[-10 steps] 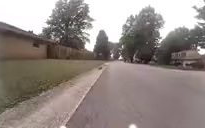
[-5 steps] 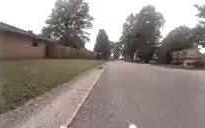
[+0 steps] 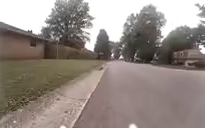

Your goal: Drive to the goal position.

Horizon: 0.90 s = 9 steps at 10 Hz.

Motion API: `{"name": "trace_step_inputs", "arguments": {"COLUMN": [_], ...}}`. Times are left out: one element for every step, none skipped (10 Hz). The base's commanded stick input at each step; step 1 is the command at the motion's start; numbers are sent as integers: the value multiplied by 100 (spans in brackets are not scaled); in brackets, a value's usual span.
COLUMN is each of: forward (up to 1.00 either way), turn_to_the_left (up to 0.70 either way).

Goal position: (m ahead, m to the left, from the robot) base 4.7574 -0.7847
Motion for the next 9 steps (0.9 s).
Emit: {"name": "trace_step_inputs", "arguments": {"forward": [70,70,70,70,70,70,70,70,70], "turn_to_the_left": [0,0,0,0,0,0,0,0,-12]}}
